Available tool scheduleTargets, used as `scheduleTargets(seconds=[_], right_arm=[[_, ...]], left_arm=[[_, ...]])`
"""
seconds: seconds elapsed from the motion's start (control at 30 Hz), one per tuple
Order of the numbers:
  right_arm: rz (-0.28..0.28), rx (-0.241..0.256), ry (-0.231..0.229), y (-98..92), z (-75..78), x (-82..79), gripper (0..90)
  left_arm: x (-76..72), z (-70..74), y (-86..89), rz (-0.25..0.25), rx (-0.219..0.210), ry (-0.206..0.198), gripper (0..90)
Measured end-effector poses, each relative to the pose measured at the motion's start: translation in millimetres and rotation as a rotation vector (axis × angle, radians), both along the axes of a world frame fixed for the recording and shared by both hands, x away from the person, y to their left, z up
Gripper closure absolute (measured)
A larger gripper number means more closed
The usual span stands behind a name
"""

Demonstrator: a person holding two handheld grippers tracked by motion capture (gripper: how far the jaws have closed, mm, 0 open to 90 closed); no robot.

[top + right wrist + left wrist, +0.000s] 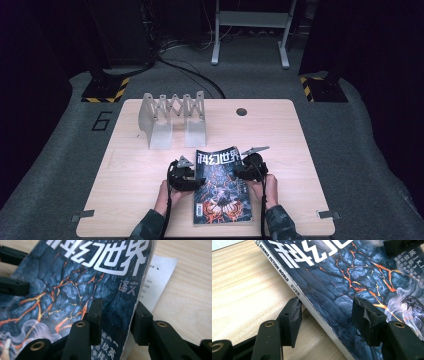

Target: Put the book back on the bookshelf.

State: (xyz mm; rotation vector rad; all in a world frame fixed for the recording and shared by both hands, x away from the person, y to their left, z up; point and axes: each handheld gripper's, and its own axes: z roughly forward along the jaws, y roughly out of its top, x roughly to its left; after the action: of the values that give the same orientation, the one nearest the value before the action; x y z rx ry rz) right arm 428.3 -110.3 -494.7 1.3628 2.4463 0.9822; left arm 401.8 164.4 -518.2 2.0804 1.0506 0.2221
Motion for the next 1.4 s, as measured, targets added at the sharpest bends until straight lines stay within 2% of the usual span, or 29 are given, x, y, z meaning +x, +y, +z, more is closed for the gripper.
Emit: scheduleTargets(seconds=[0.1, 0.27, 0.33, 0.47, 0.57, 0.6, 0.67, 0.7, 0.73, 0.8, 0.9, 1.03, 1.1, 1.2, 1.4], right_arm=[[0.000, -0.024, -0.001, 1.2, -4.3, -1.6, 63.5], [0.027, -0.028, -0.006, -1.9, -6.0, -0.3, 66.7], [0.033, -0.025, -0.007, -1.3, -6.0, 0.0, 67.7], [0.036, -0.005, -0.010, -3.6, -7.6, 0.0, 69.7], [0.037, -0.001, -0.026, -5.2, -9.0, -0.4, 70.0], [0.039, -0.001, -0.037, -5.1, -9.4, -0.5, 69.9], [0.026, 0.007, -0.028, -4.3, -9.4, -1.4, 70.1], [0.027, 0.006, -0.021, -4.1, -9.1, -2.3, 71.0], [0.027, 0.009, -0.039, -4.3, -10.3, -2.1, 71.1], [0.037, 0.020, -0.043, -6.7, -11.1, -1.8, 71.5], [0.012, 0.045, -0.038, -6.8, -12.2, -2.3, 72.1], [0.010, 0.042, -0.040, -6.6, -12.2, -2.3, 72.1], [0.019, 0.045, -0.042, -7.4, -12.5, -2.9, 72.3], [0.015, 0.053, -0.061, -8.2, -14.0, -3.5, 72.5], [0.007, 0.061, -0.060, -9.2, -14.3, -3.6, 71.0]], left_arm=[[0.5, 0.6, -0.7, 0.006, 0.002, 0.000, 41.9], [6.3, 3.6, 1.9, -0.032, 0.005, 0.049, 39.1], [10.4, 5.9, 1.8, -0.046, -0.002, 0.087, 36.1], [17.9, 8.1, -3.9, -0.067, 0.046, 0.083, 30.1], [22.0, 8.0, -7.0, -0.058, 0.034, 0.093, 28.5], [23.4, 8.0, -8.0, -0.055, 0.044, 0.085, 28.4], [24.5, 7.8, -10.7, -0.045, 0.030, 0.093, 27.9], [25.9, 7.9, -13.0, -0.050, 0.047, 0.081, 27.0], [26.1, 7.7, -14.3, -0.050, 0.046, 0.080, 27.4], [26.9, 7.8, -15.6, -0.054, 0.045, 0.083, 27.6], [27.9, 8.2, -16.6, -0.056, 0.048, 0.082, 30.0], [28.5, 8.2, -16.8, -0.063, 0.039, 0.083, 34.2], [27.8, 9.4, -16.8, -0.067, 0.016, 0.093, 38.6], [27.5, 11.9, -17.3, -0.100, 0.028, 0.081, 43.1], [24.2, 17.3, -16.2, -0.102, 0.007, 0.059, 55.6]])
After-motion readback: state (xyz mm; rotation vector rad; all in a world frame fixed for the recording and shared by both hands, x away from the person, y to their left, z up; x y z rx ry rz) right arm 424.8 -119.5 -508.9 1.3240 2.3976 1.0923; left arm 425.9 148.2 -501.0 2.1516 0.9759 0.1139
